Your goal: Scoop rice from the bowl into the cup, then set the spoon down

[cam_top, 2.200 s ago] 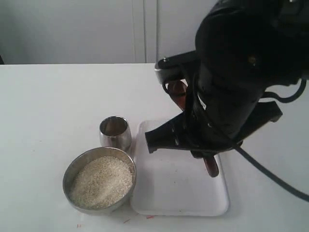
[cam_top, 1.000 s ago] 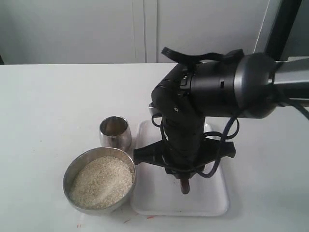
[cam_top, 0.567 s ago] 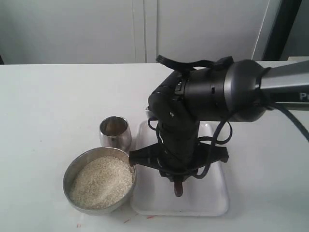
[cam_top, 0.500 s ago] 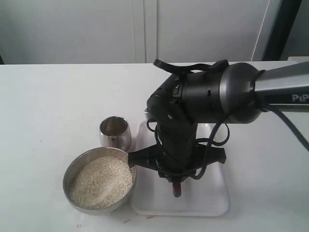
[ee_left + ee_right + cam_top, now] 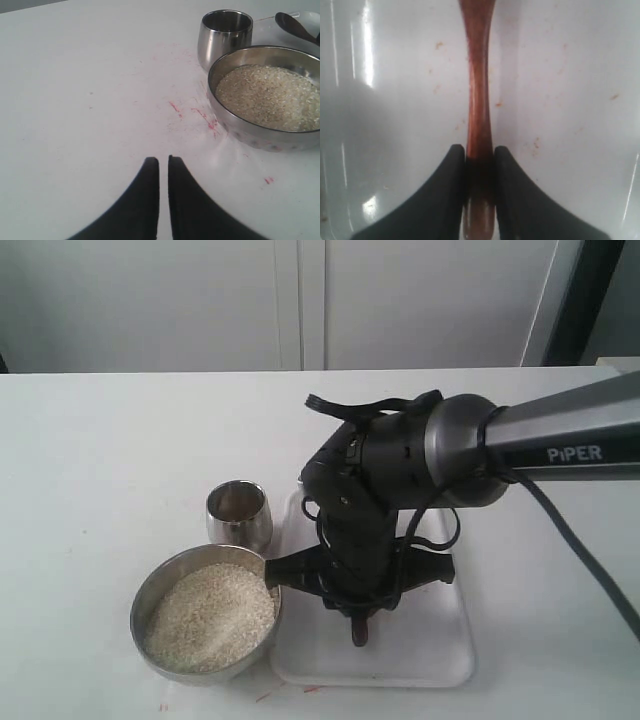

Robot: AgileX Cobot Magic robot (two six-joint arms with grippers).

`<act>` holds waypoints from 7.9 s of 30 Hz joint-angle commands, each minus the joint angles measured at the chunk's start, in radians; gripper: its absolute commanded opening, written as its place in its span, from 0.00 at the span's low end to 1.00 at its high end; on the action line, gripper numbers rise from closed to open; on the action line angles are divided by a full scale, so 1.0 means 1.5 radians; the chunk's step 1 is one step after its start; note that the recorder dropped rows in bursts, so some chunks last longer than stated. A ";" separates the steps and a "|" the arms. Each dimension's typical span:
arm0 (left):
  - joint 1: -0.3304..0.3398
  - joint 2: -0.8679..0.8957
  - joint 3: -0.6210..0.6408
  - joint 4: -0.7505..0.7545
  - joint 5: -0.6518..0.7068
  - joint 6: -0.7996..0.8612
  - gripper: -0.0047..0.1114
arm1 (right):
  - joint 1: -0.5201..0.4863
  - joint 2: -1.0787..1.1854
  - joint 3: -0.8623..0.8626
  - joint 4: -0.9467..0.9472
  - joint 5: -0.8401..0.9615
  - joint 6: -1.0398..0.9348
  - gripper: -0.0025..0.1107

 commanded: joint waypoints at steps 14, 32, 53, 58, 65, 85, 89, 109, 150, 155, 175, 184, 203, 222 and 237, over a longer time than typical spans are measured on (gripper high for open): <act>-0.005 0.001 -0.004 -0.005 0.001 -0.001 0.16 | -0.004 -0.001 -0.001 -0.011 0.016 0.002 0.03; -0.005 0.001 -0.004 -0.005 0.001 -0.001 0.16 | -0.004 -0.024 -0.001 -0.003 0.040 0.000 0.46; -0.005 0.001 -0.004 -0.005 0.001 -0.001 0.16 | 0.044 -0.296 -0.001 0.007 0.281 -0.166 0.45; -0.005 0.001 -0.004 -0.005 0.001 -0.001 0.16 | 0.097 -0.404 -0.001 0.034 0.281 -0.166 0.35; -0.005 0.001 -0.004 -0.005 0.001 -0.001 0.16 | 0.150 -0.567 -0.001 0.081 0.281 -0.208 0.20; -0.005 0.001 -0.004 -0.005 0.001 -0.001 0.16 | 0.068 -0.691 0.054 -0.055 -0.076 -0.287 0.12; -0.005 0.001 -0.004 -0.005 0.001 -0.001 0.16 | -0.034 -0.705 0.124 0.028 -0.222 -0.287 0.12; -0.005 0.001 -0.004 -0.005 0.001 -0.001 0.16 | -0.319 -0.966 0.468 0.100 -0.390 -0.405 0.12; -0.005 0.001 -0.004 -0.005 0.001 -0.001 0.16 | -0.533 -1.266 0.790 0.092 -0.428 -0.559 0.12; -0.005 0.001 -0.004 -0.005 0.001 -0.001 0.16 | -0.535 -1.275 0.790 0.093 -0.353 -0.597 0.12; -0.005 0.001 -0.004 -0.005 0.001 -0.001 0.16 | -0.528 -1.275 0.790 0.100 -0.313 -0.615 0.07; -0.005 0.001 -0.004 -0.005 0.001 -0.001 0.16 | -0.528 -1.275 0.790 0.102 -0.308 -0.605 0.02; -0.005 0.001 -0.004 -0.005 0.001 -0.001 0.16 | -0.528 -1.275 0.790 0.102 -0.308 -0.605 0.02; -0.005 0.001 -0.004 -0.005 0.001 -0.001 0.16 | -0.528 -1.275 0.790 0.102 -0.309 -0.605 0.02; -0.005 0.001 -0.004 -0.005 0.001 -0.001 0.16 | -0.528 -1.275 0.790 0.102 -0.309 -0.605 0.02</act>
